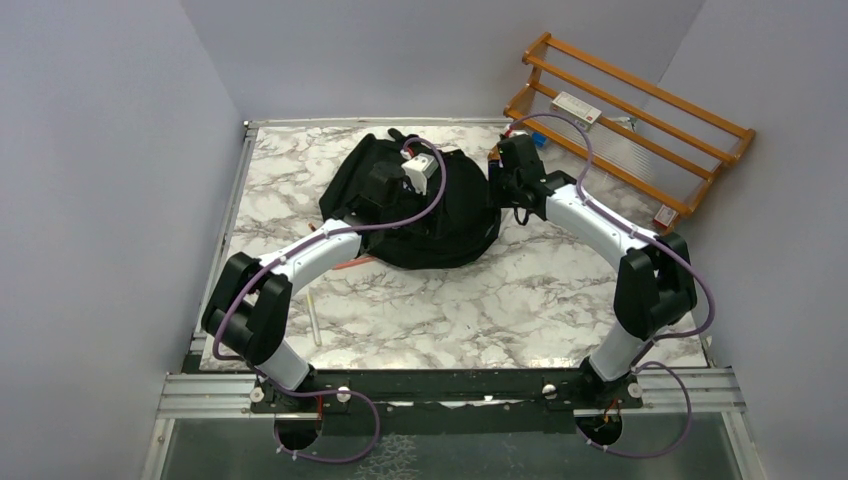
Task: Pack the student bag
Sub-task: Adjust the student bag at the center of the board.
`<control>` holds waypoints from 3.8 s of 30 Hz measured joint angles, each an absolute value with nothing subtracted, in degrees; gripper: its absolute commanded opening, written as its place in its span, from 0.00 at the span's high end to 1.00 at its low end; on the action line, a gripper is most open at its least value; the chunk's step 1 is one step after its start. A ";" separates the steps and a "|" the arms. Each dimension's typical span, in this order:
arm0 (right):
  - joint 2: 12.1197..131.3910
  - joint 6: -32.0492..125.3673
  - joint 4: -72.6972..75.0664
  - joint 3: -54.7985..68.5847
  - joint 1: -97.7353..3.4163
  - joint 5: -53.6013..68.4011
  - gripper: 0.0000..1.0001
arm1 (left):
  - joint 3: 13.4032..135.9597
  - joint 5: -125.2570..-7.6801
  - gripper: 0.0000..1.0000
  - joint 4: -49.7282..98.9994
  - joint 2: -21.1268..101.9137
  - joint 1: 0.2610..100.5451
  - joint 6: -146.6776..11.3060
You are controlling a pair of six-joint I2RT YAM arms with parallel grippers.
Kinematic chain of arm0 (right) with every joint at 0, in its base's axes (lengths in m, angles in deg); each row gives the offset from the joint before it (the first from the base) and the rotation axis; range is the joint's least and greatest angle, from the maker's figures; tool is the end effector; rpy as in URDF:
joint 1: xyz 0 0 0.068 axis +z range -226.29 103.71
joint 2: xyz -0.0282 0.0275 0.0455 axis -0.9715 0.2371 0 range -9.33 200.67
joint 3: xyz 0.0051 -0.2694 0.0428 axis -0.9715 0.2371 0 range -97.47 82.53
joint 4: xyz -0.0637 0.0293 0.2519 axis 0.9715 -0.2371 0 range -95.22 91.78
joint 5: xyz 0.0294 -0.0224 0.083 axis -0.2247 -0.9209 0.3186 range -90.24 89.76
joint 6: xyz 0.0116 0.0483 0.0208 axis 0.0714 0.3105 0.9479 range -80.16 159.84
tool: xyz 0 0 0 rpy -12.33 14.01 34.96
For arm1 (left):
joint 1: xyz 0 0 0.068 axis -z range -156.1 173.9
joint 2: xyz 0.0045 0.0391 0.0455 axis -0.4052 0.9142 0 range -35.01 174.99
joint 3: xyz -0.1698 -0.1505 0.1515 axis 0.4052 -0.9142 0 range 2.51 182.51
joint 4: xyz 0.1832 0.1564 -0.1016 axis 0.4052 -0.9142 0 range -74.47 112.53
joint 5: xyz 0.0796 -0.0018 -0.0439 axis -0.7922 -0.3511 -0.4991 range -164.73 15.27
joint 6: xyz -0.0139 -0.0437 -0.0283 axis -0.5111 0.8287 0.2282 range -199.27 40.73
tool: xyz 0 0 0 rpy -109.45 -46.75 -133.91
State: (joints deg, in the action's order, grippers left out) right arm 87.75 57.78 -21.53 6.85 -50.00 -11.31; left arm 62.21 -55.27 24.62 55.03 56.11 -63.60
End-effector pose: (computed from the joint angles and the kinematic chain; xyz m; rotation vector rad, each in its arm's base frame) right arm 0.3437 0.1622 0.2654 -0.0759 2.3370 0.1572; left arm 0.2954 -0.2001 0.2547 0.5241 2.0830 -0.8532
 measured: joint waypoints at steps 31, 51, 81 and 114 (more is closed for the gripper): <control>90.55 56.12 -24.15 4.90 -50.18 -13.04 0.99 | 69.34 -54.79 0.26 28.49 63.16 56.11 -62.27; 88.12 59.09 -19.34 6.65 -53.54 -7.97 0.99 | 85.40 -53.67 0.28 32.09 85.47 58.45 -61.48; 81.52 57.43 -16.04 8.88 -53.92 -4.12 0.77 | 72.31 -55.92 0.23 28.31 61.34 38.69 -62.62; 118.33 45.14 -21.99 -34.46 -53.92 13.04 0.66 | 72.88 -51.62 0.25 28.73 68.45 38.62 -63.56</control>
